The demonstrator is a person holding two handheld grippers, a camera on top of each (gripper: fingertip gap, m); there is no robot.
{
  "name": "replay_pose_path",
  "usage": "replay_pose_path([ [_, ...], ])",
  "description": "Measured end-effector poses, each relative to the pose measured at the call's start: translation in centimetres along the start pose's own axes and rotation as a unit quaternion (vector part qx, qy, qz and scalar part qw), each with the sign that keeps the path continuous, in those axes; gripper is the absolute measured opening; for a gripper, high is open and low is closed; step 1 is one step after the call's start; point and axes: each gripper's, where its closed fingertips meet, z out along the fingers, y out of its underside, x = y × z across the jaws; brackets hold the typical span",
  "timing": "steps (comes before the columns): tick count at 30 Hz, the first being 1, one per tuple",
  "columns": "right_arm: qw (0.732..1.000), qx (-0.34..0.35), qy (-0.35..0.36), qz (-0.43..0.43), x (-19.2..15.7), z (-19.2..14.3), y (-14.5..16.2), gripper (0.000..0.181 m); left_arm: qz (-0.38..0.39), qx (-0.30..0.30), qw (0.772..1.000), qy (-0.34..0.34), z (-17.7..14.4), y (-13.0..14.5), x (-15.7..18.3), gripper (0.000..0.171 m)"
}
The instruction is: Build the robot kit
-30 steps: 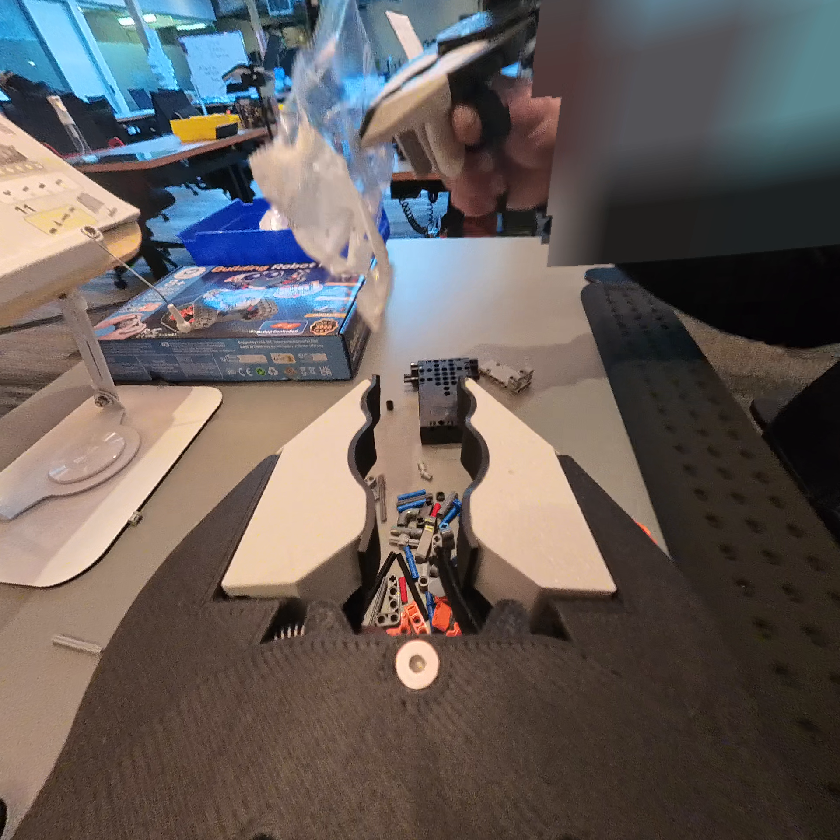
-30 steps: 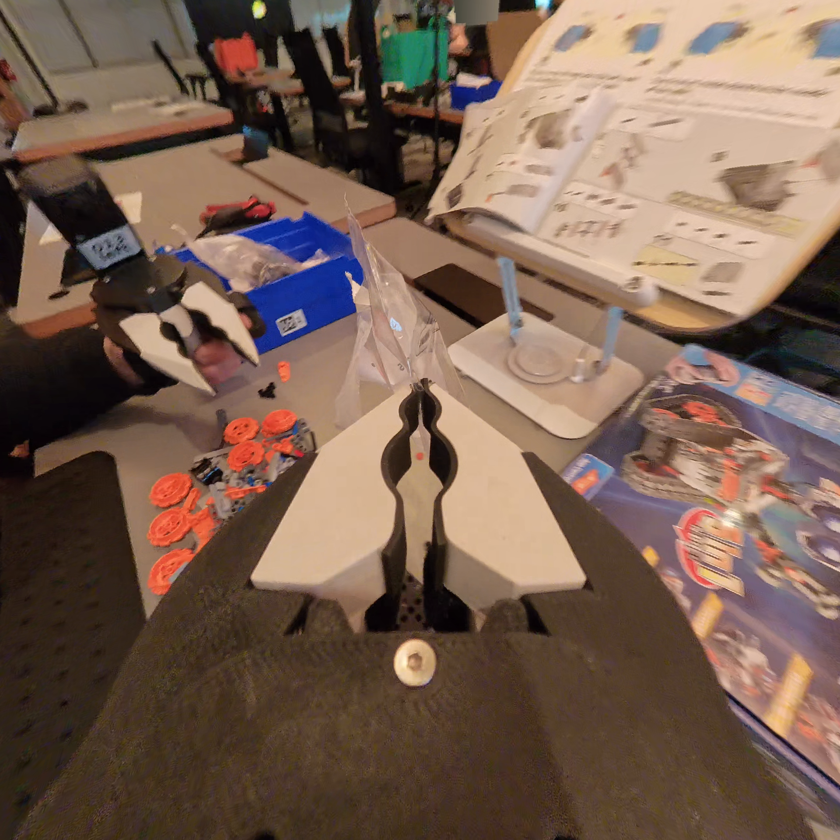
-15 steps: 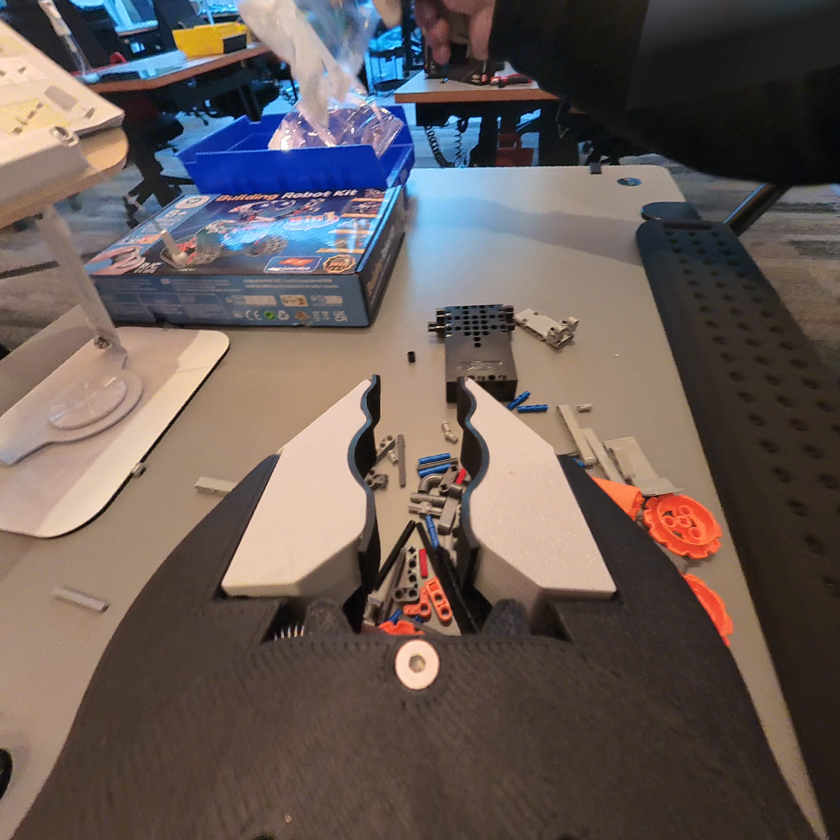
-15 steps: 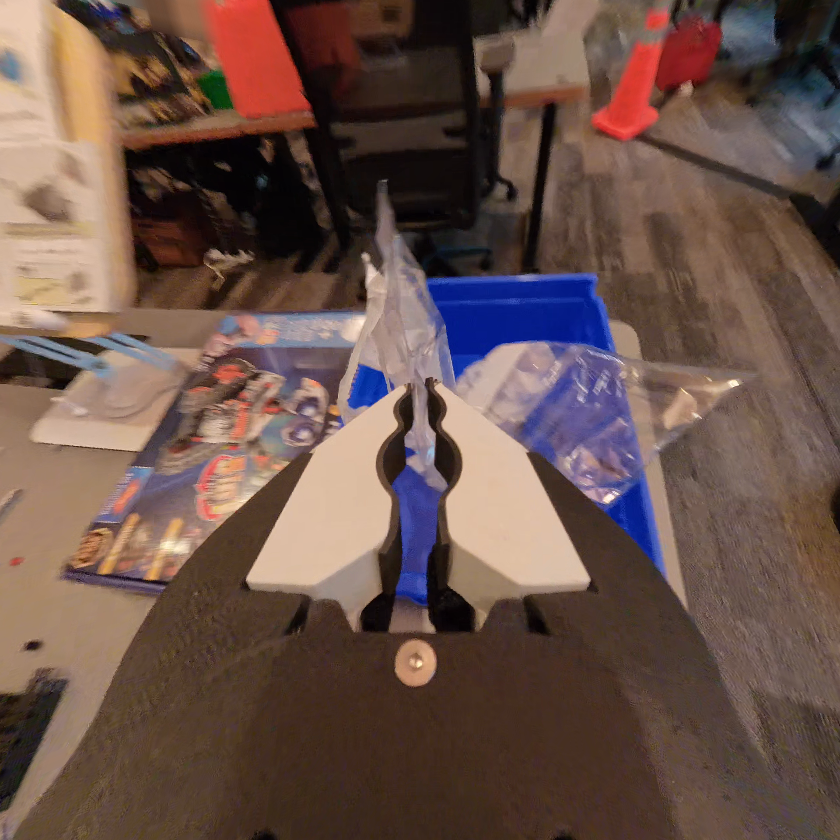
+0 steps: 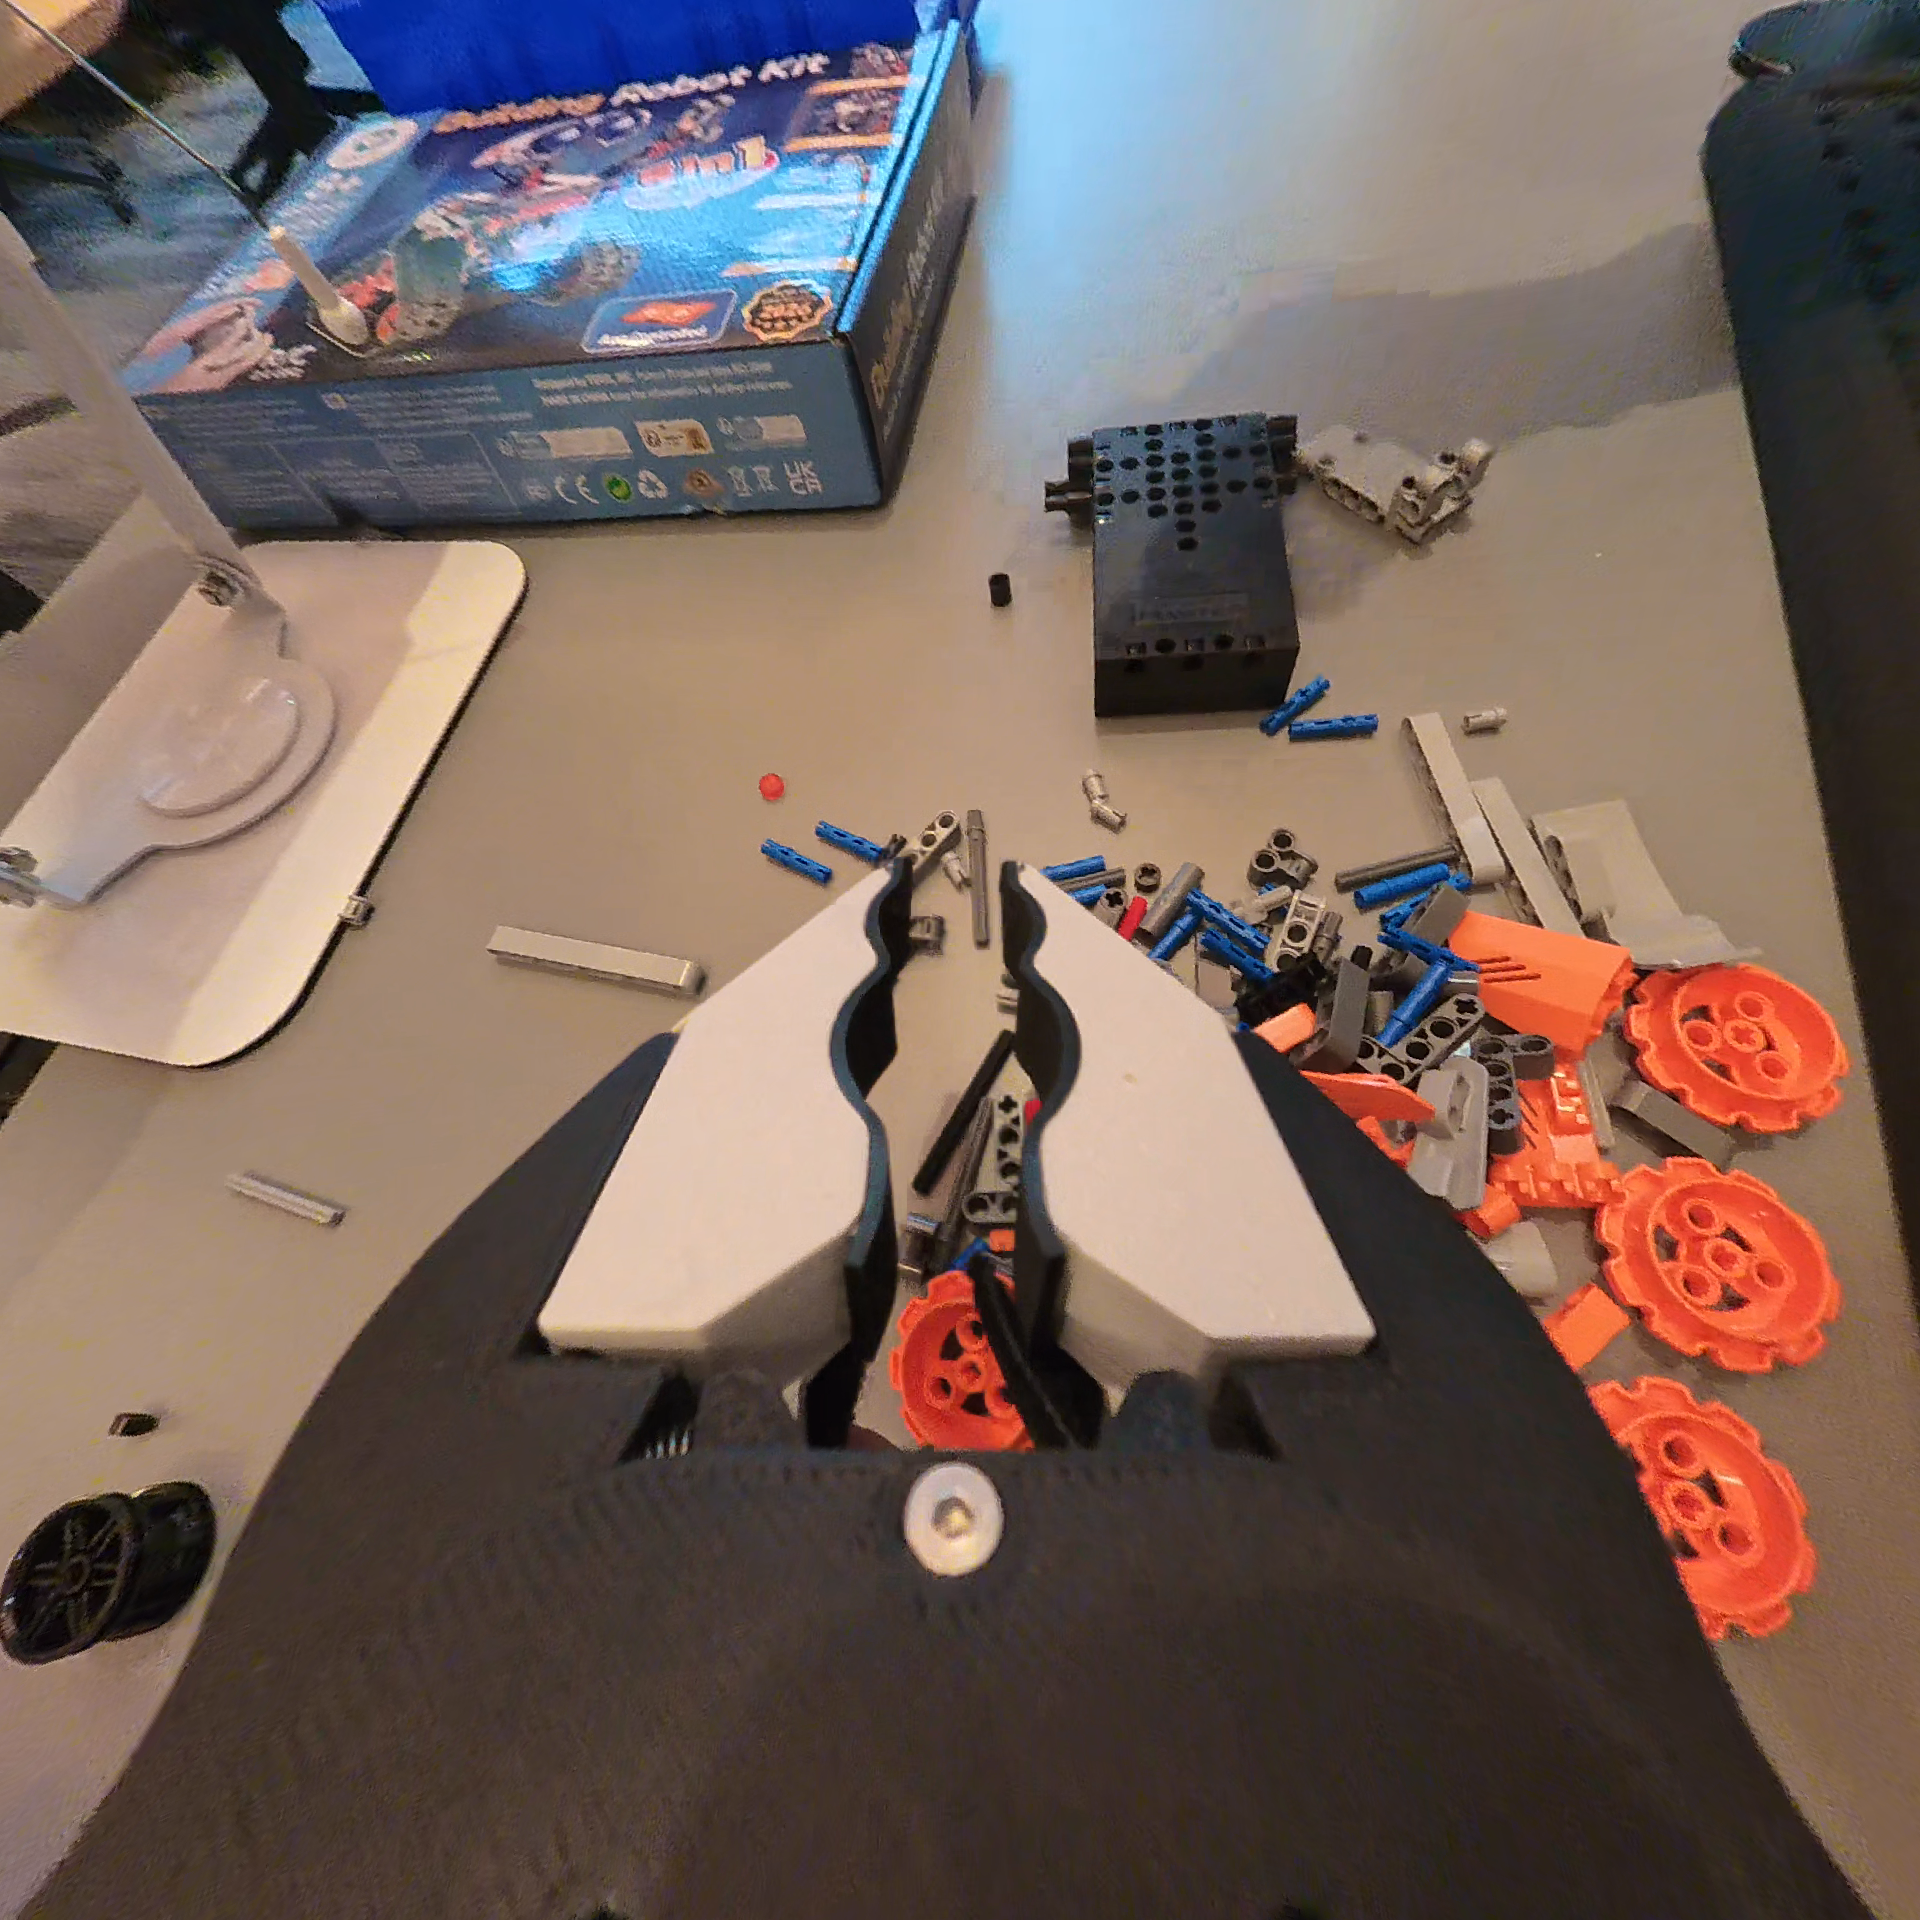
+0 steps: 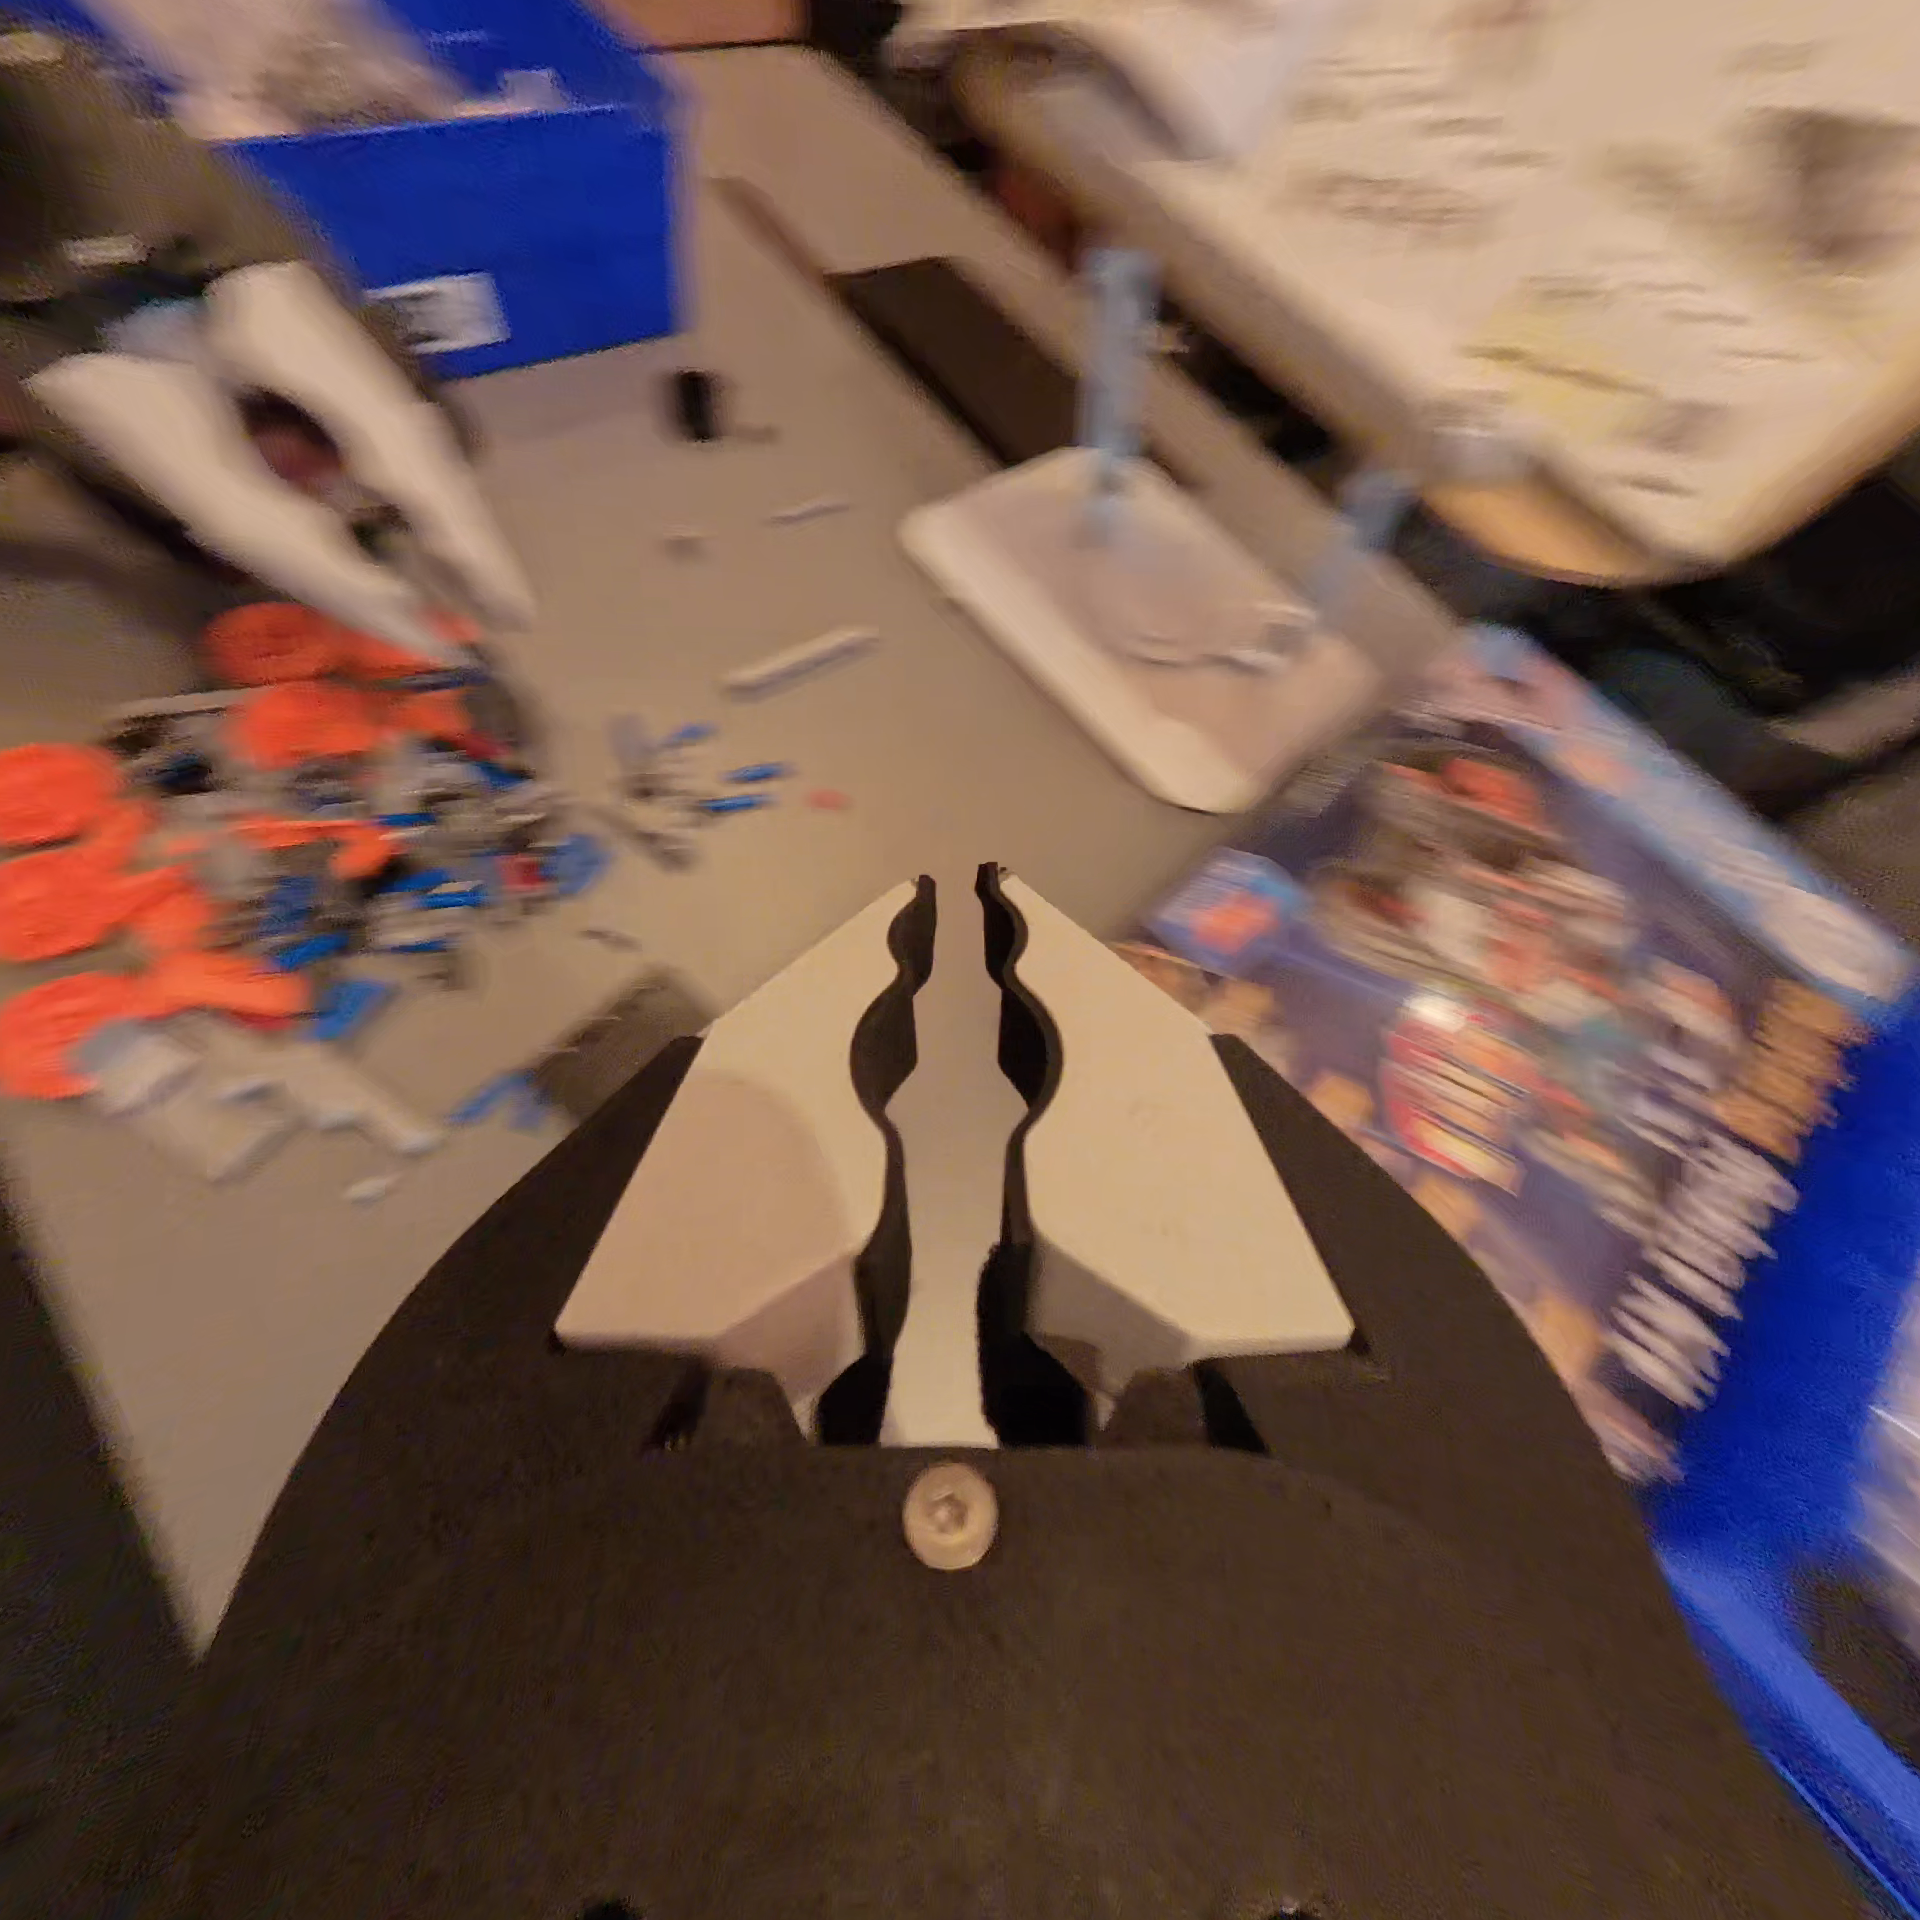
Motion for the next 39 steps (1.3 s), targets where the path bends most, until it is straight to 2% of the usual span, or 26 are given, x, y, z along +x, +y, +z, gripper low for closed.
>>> replay_pose_path([
  [2,0.996,-0.013,-0.086,-0.017,-7.1,2.9,0.5,0.006,0.005,-0.001,1.000,-0.001,0.0,0.0,0.1,0.015],
  [5,0.986,-0.028,-0.161,-0.030,-14.7,6.3,1.9,0.000,0.001,-0.003,1.000,0.005,0.1,0.3,0.3,0.016],
  [8,0.983,-0.094,-0.151,-0.036,-17.3,9.1,5.1,0.002,0.002,-0.008,1.000,0.003,0.2,0.6,0.0,0.017],
  [10,0.980,-0.106,-0.171,-0.013,-18.8,9.9,5.8,0.006,0.004,-0.008,1.000,0.001,0.2,0.7,0.0,0.018],
  [13,0.979,-0.132,-0.154,-0.008,-18.6,10.7,6.9,0.013,0.005,-0.007,1.000,0.002,0.2,0.7,0.0,0.018],
  [18,0.973,-0.160,-0.164,0.000,-19.2,11.3,8.2,0.007,0.007,-0.006,1.000,0.007,0.4,0.7,0.3,0.018],
  [22,0.977,-0.154,-0.150,-0.010,-18.7,11.3,8.1,0.005,0.007,-0.005,1.000,0.011,0.5,0.7,0.5,0.019],
  [28,0.984,-0.126,-0.129,-0.016,-17.0,10.2,6.3,0.006,0.011,0.001,1.000,0.020,0.5,0.3,1.1,0.019],
  [34,0.992,-0.057,-0.115,-0.018,-15.7,8.8,2.5,0.005,0.044,0.017,0.998,0.028,0.6,-0.7,2.5,0.017],
  [39,0.984,0.006,-0.175,0.036,-16.3,8.0,-0.3,0.005,0.117,0.044,0.992,0.016,0.5,-2.0,4.1,0.014],
])
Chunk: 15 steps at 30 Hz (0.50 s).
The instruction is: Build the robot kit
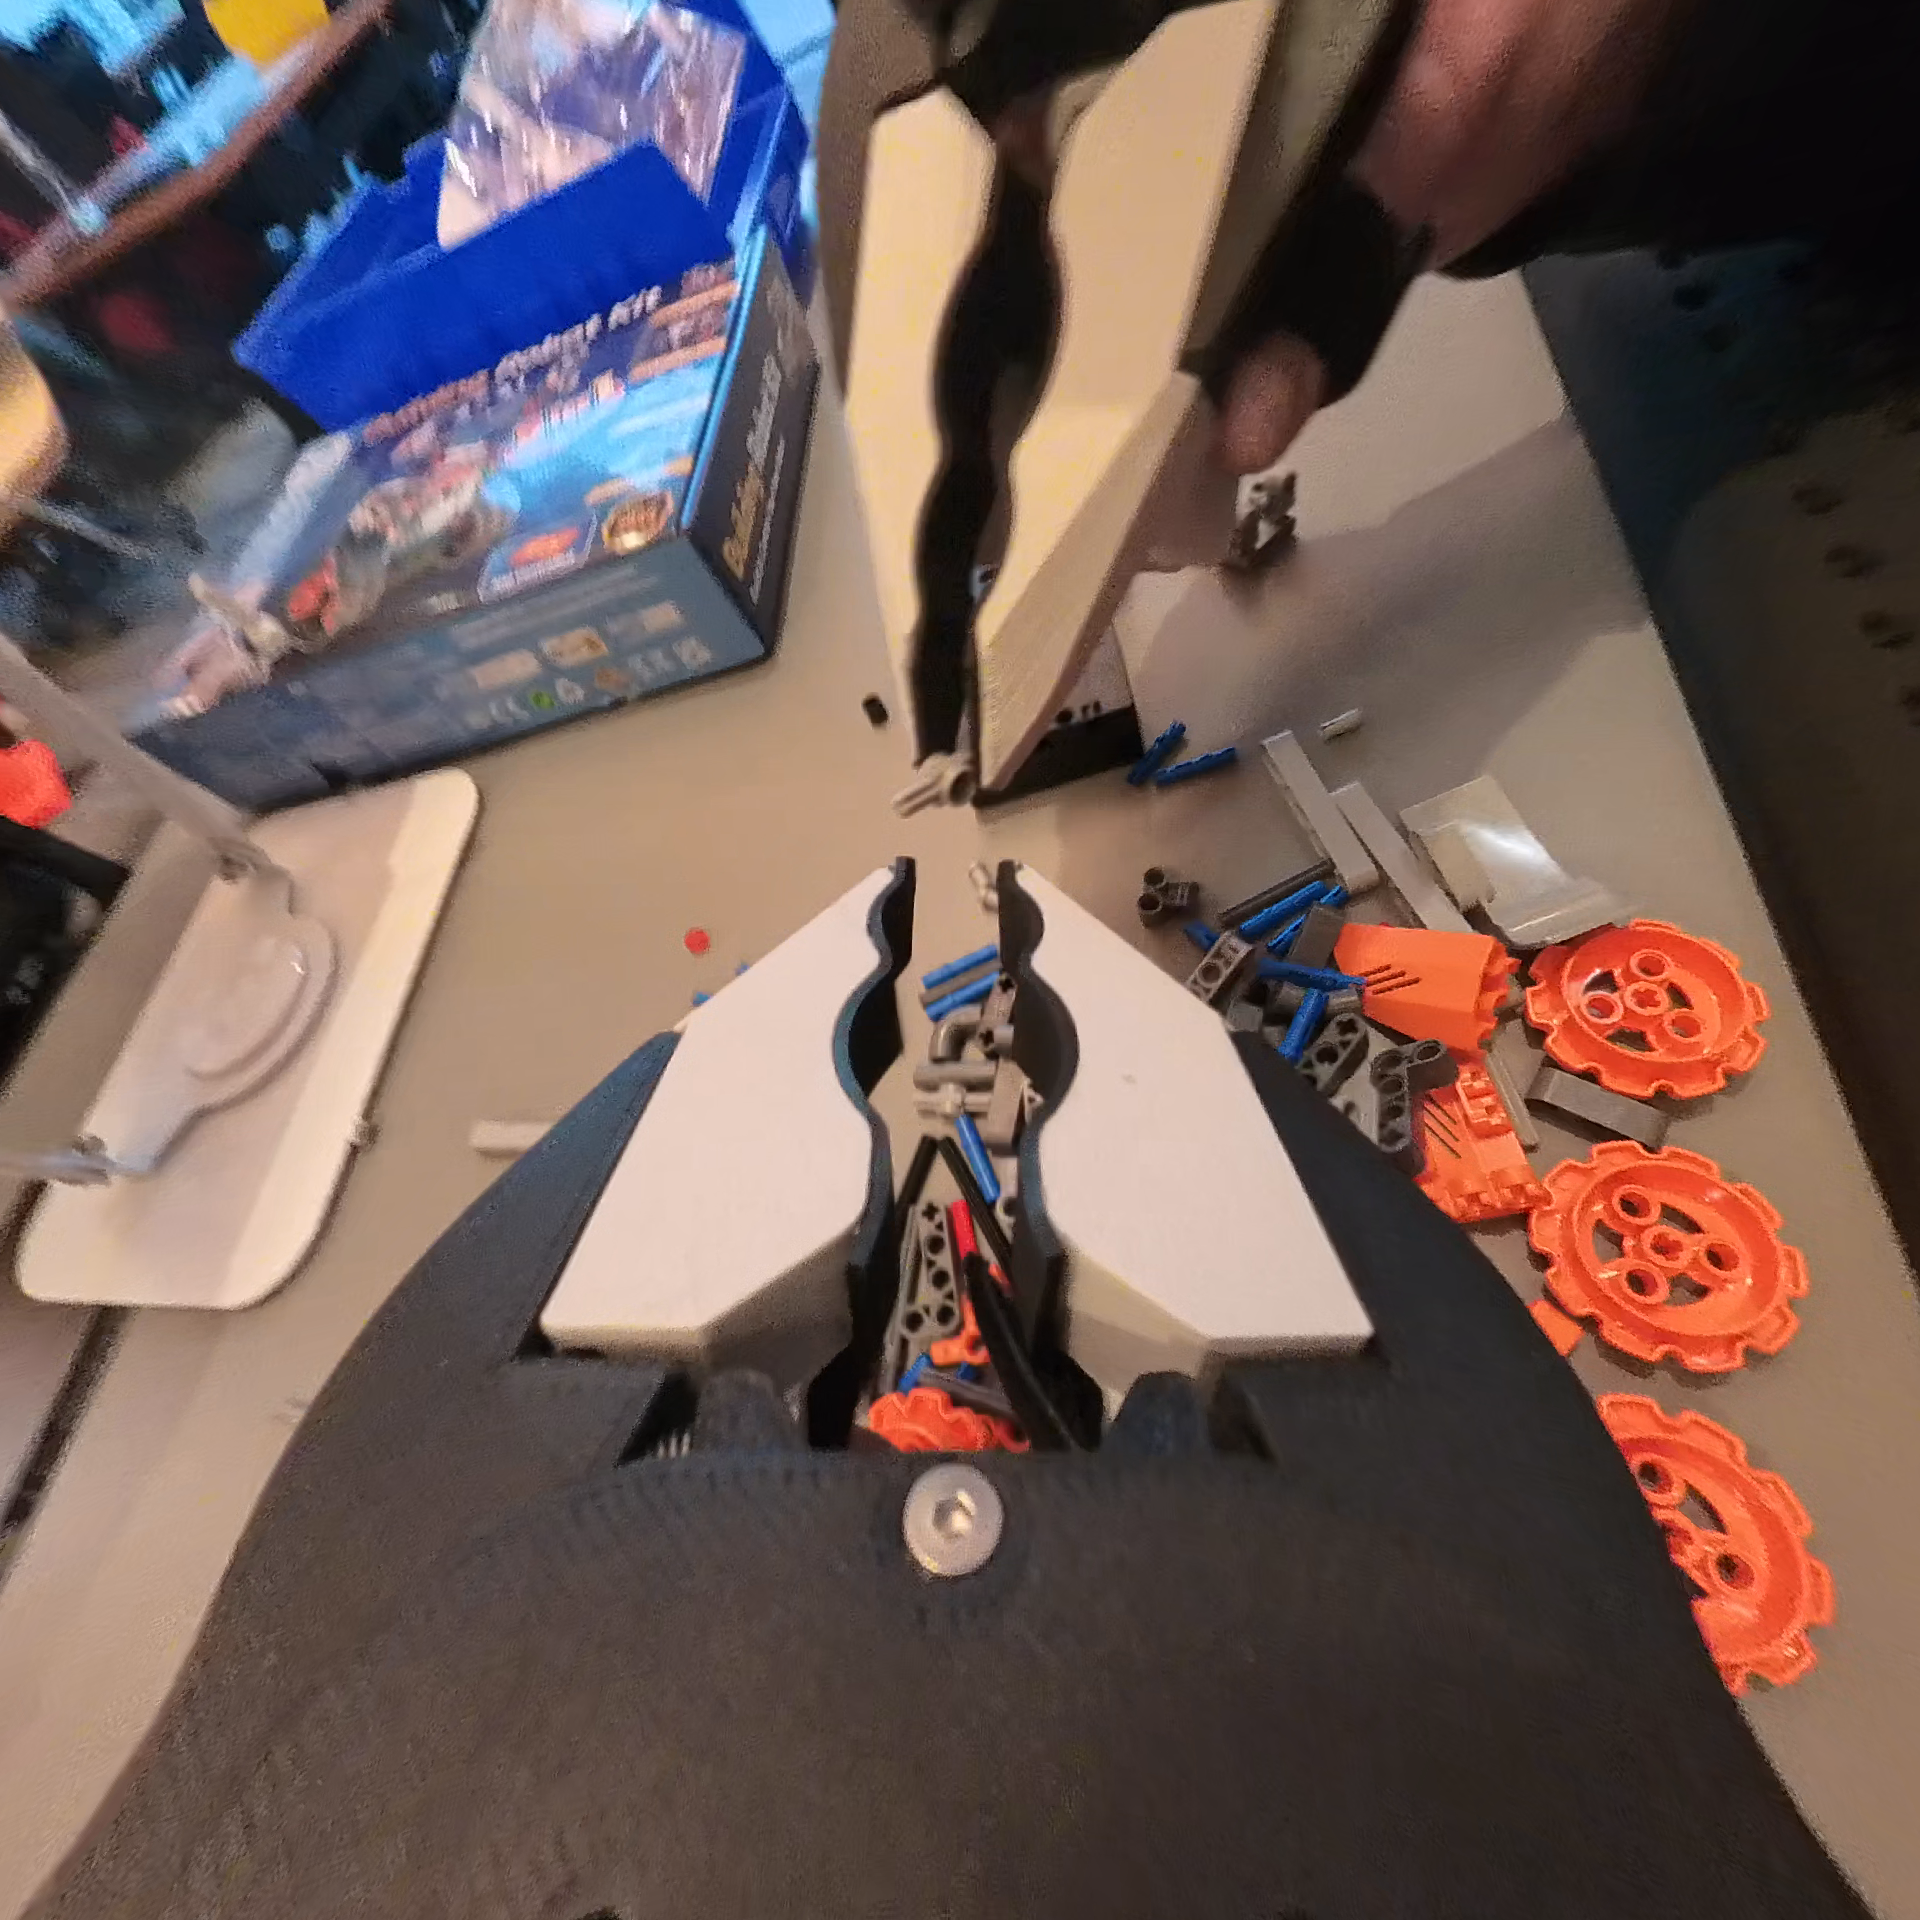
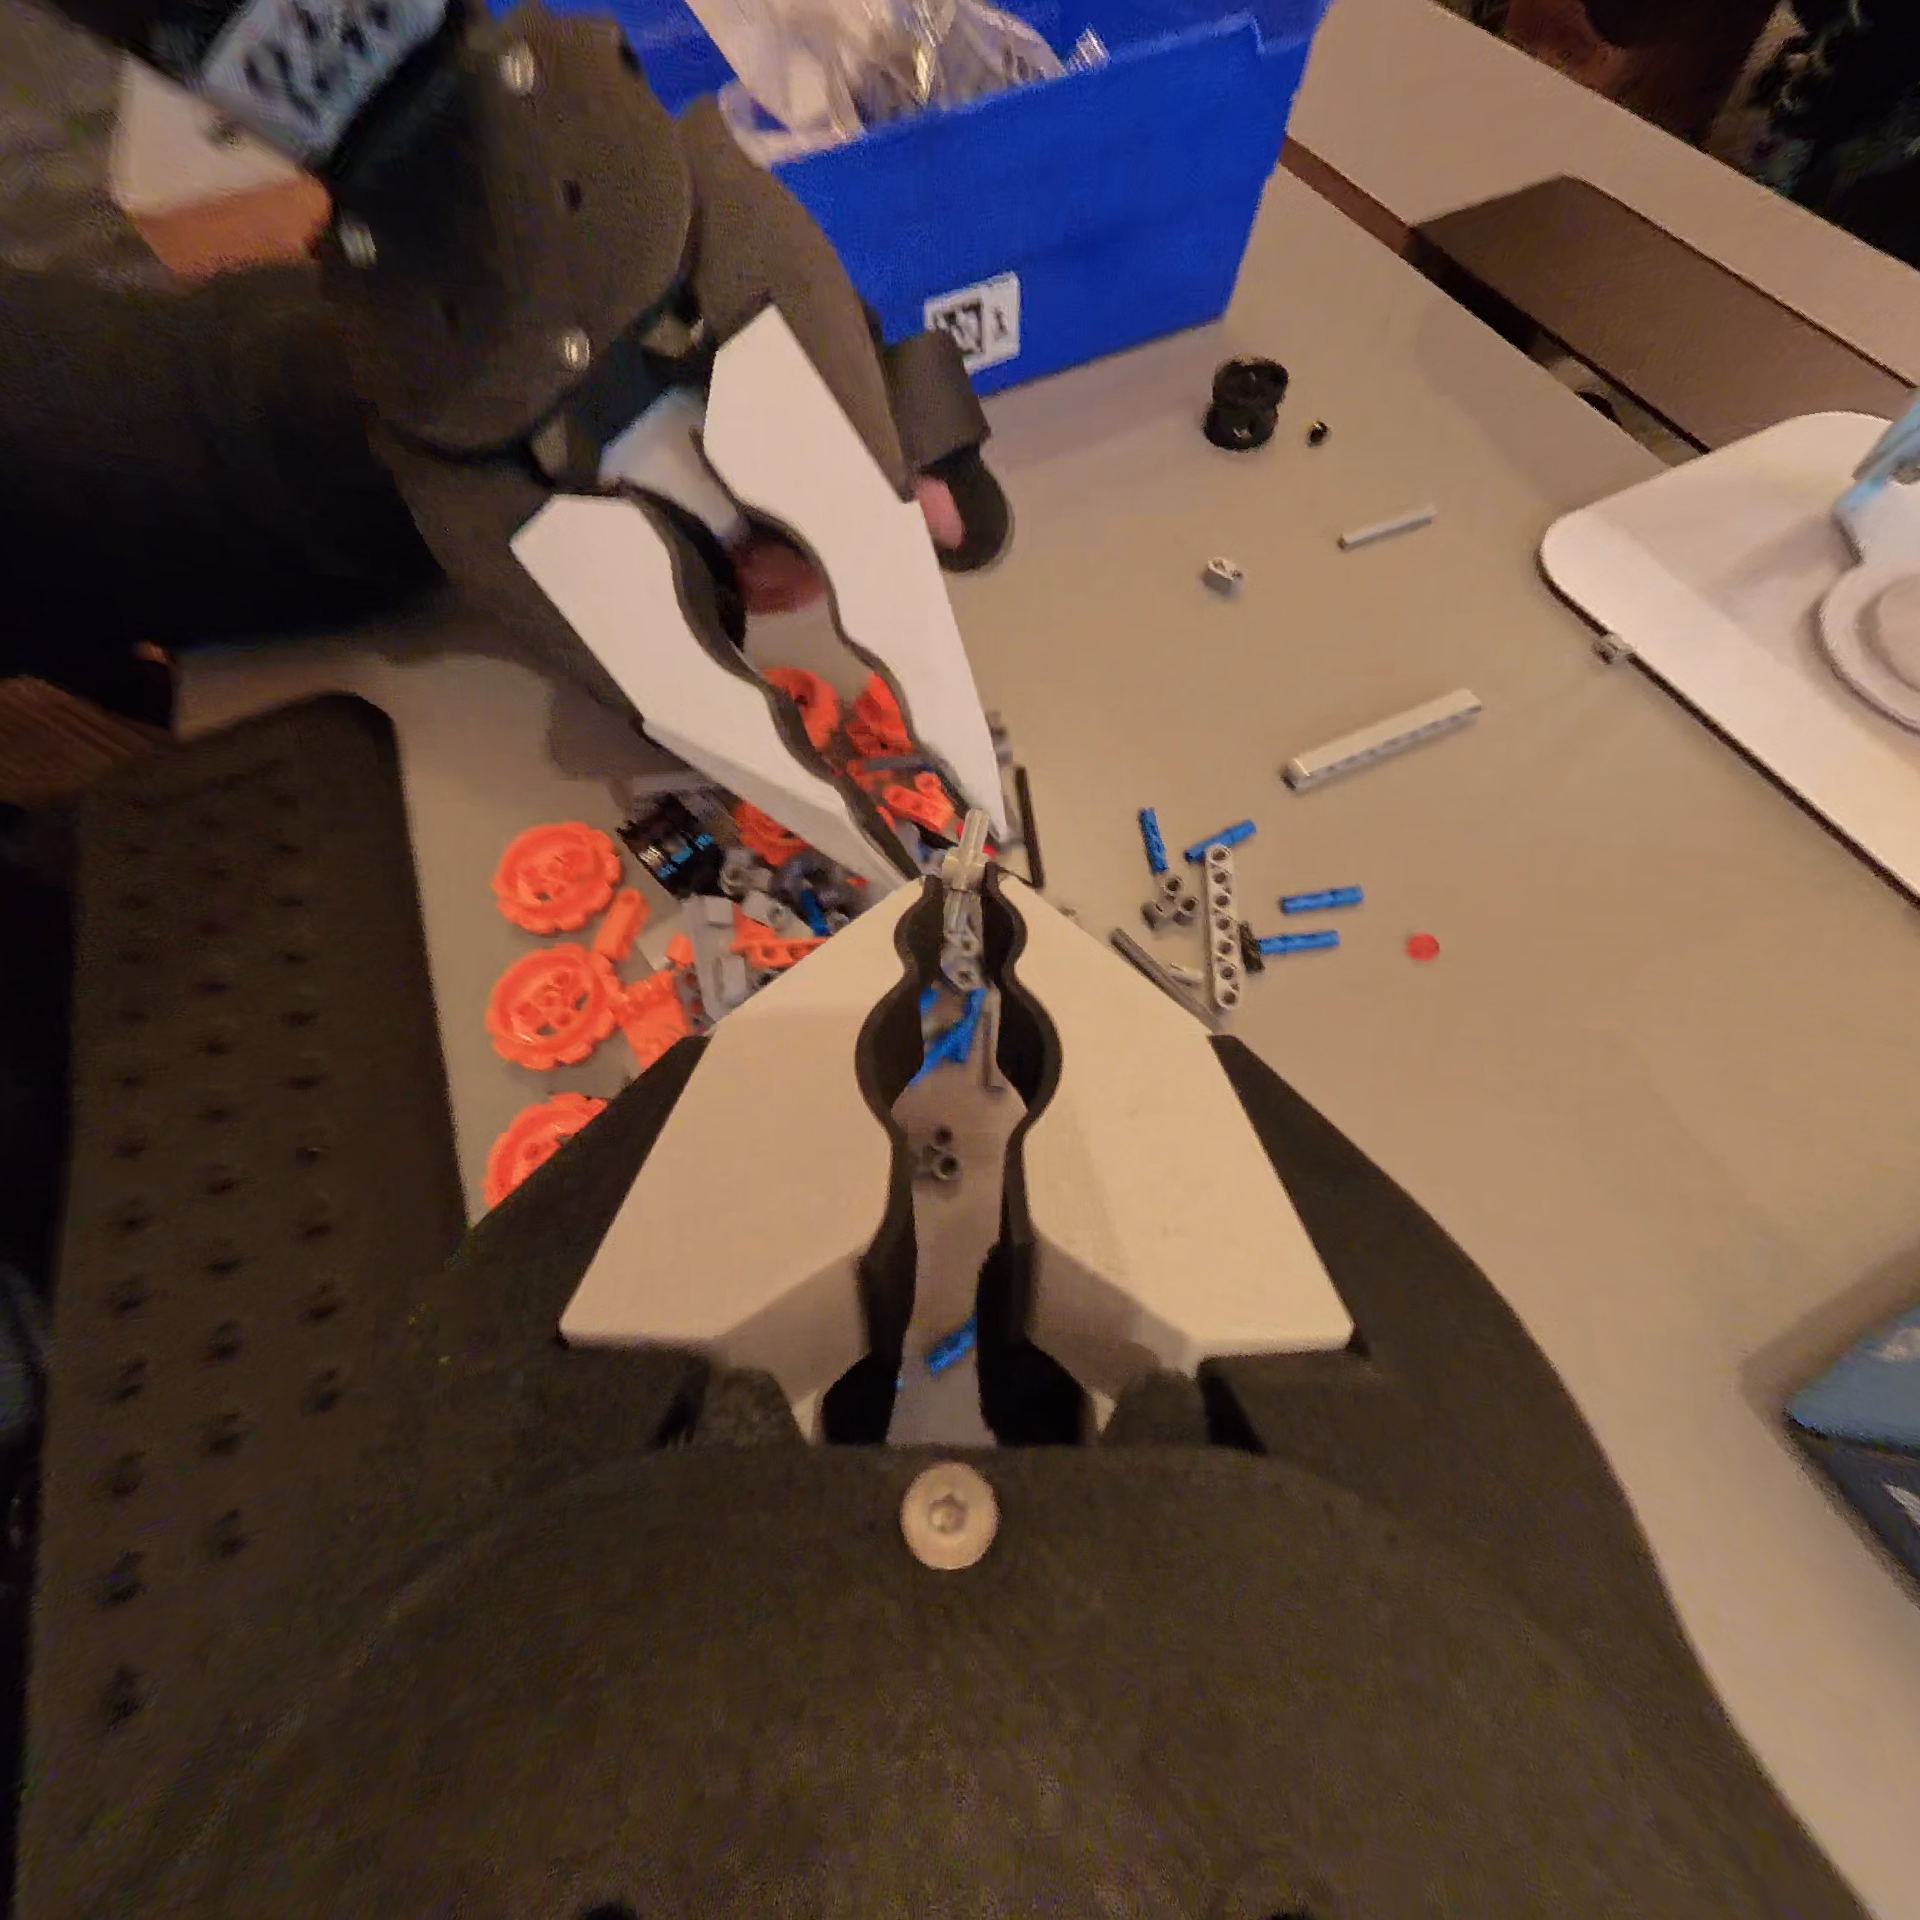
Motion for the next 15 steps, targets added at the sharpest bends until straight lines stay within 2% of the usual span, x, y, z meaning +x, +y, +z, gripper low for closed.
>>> replay_pose_path([
  [2,0.999,0.023,-0.029,0.017,-0.5,-0.3,-0.6,0.005,0.055,0.017,0.998,-0.019,-0.2,-1.0,0.4,0.011],
  [5,0.996,0.044,-0.067,0.041,-1.1,-0.8,-1.0,0.006,0.123,-0.004,0.992,-0.035,0.2,-1.0,1.3,0.012],
  [8,0.993,0.051,-0.087,0.055,-1.4,-0.8,-1.0,0.005,0.143,0.002,0.988,-0.049,0.4,-1.4,1.4,0.001],
  [15,0.990,0.072,-0.099,0.072,-1.3,-1.0,-1.3,0.005,0.145,0.007,0.988,-0.058,1.2,-1.8,1.9,0.000],
])
